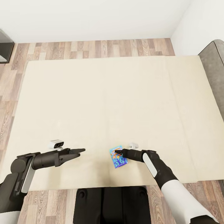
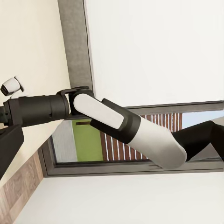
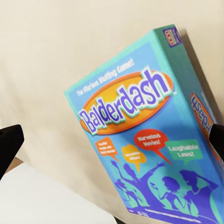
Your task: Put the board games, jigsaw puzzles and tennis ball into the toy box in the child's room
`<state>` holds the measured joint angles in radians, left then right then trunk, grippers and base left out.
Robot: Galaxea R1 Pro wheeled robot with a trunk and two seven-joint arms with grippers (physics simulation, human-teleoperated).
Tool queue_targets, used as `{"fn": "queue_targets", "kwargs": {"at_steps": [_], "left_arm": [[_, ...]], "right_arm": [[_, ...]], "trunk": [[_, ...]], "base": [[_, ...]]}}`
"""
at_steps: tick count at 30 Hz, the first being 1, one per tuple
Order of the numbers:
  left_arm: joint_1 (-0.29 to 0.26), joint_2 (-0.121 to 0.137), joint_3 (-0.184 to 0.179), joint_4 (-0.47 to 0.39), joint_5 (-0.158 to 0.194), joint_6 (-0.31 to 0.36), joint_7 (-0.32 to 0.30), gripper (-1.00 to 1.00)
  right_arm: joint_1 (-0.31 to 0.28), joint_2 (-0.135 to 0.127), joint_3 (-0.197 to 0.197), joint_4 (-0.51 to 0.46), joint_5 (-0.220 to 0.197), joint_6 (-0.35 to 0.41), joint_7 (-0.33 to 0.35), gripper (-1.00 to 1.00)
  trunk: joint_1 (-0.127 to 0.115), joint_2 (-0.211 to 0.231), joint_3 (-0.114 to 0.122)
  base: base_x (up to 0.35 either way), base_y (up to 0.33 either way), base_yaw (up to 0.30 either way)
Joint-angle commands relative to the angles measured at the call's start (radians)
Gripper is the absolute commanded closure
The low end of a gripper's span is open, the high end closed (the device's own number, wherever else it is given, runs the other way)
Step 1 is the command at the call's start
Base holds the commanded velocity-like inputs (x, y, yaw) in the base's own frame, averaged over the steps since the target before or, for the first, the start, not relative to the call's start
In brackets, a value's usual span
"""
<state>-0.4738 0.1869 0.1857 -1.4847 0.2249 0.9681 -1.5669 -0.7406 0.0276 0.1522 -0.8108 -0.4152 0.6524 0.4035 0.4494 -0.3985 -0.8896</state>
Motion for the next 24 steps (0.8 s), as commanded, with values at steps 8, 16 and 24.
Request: {"fn": "queue_targets", "kwargs": {"at_steps": [8,16,24], "left_arm": [[0.0,0.0,0.0,0.0,0.0,0.011,-0.004,-1.0],[0.0,0.0,0.0,0.0,0.0,0.011,-0.004,-1.0],[0.0,0.0,0.0,0.0,0.0,0.011,-0.004,-1.0]], "right_arm": [[0.0,0.0,0.0,-0.001,-0.002,0.006,0.001,-1.0],[0.0,0.0,0.0,-0.001,-0.003,0.006,0.001,-1.0],[0.0,0.0,0.0,-0.002,-0.004,0.007,0.002,-1.0]], "trunk": [[0.001,-0.002,-0.001],[0.001,-0.002,-0.001],[0.001,-0.002,-0.007]], "base": [[0.0,0.0,0.001],[0.0,0.0,0.074],[0.0,0.0,0.177]]}}
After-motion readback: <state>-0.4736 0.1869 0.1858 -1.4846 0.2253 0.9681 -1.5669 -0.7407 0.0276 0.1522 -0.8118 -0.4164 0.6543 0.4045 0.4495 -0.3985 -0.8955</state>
